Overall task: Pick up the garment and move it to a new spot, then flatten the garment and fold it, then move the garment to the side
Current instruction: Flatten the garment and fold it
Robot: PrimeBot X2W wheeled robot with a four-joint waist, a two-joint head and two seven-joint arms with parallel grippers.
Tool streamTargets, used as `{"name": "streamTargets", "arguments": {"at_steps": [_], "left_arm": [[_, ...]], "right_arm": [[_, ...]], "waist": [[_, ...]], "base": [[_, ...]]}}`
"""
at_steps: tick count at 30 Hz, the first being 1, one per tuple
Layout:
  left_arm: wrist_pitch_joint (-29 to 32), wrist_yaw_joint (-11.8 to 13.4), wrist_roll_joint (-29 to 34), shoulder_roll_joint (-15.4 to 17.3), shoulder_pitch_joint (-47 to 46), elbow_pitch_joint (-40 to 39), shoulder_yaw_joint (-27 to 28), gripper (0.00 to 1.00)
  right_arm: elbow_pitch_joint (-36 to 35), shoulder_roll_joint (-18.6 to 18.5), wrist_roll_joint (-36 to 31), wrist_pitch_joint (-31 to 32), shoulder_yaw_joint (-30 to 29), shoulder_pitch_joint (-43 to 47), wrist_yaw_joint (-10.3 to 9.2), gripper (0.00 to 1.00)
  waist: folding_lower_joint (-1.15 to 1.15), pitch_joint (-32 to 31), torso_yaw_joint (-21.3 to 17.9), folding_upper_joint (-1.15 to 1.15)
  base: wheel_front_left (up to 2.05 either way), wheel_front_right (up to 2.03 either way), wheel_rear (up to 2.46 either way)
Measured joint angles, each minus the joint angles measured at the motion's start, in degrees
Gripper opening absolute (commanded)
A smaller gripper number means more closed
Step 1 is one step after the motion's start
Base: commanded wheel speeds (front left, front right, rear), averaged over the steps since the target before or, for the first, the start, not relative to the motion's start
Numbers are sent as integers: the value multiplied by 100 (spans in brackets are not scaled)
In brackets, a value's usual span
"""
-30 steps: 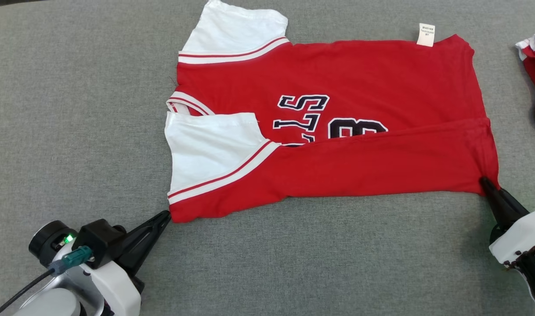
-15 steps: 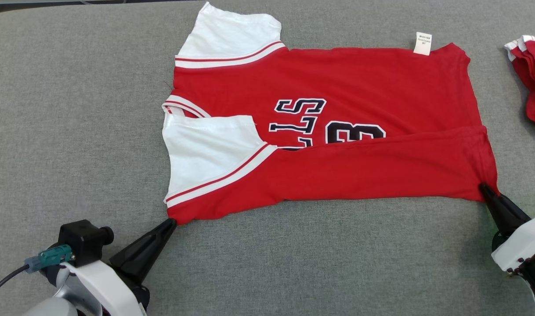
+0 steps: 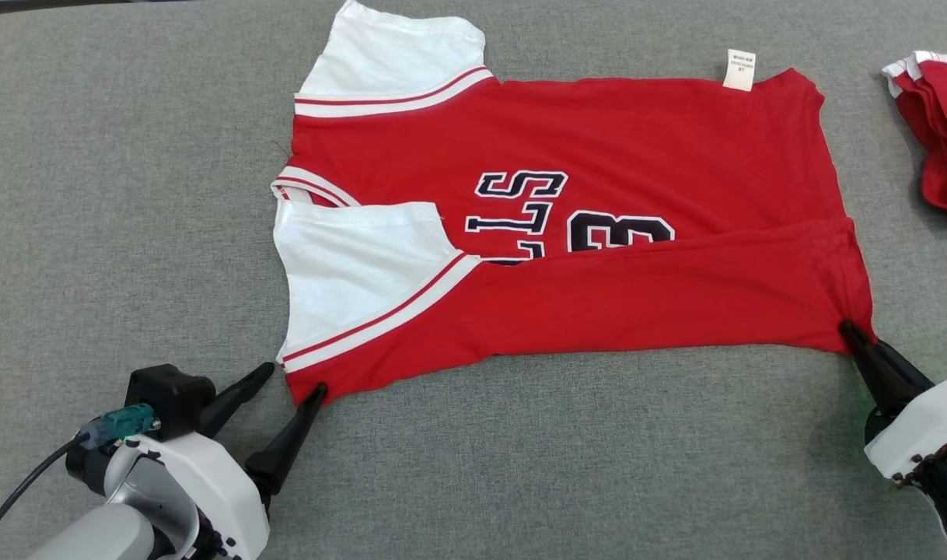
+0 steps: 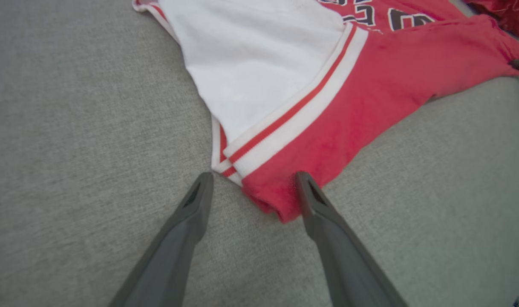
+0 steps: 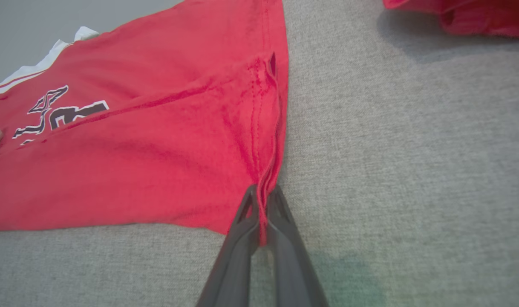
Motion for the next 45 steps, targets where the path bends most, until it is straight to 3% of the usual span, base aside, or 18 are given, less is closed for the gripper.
{"name": "streamTargets", "arguments": {"at_steps": [7,9,16,27,35,45], "left_arm": [[143,-21,-59,-46,27,-68,-101,100],[89,-100,32,-68,-15,-83,-145,0],[-63,-258,153,-25,-37,-49,-199,0],[94,-525,-390,321,326,-464,-169,0],[495,-342,-951,563,868,-989,-267,0],[569,-91,-1160,610,1193,-1203,-327,0]], "right_arm": [[-7,-10,48,-13,-11,8,0,0],[-5,-7,48,-34,-8,-1,0,0],[12,-23,90,-41,25,-9,-1,0],[-219,-237,279,-4,68,553,-1,0],[-770,-378,75,125,-230,1349,-1,0],[-1265,-158,-367,509,-535,1718,-1,0]], "waist": [[0,29,25,0],[0,41,28,0],[0,-15,61,0],[0,-289,147,0],[0,-458,187,0],[0,-466,150,0]], "base": [[0,0,0],[0,0,0],[0,0,0],[0,0,0],[0,0,0],[0,0,0]]}}
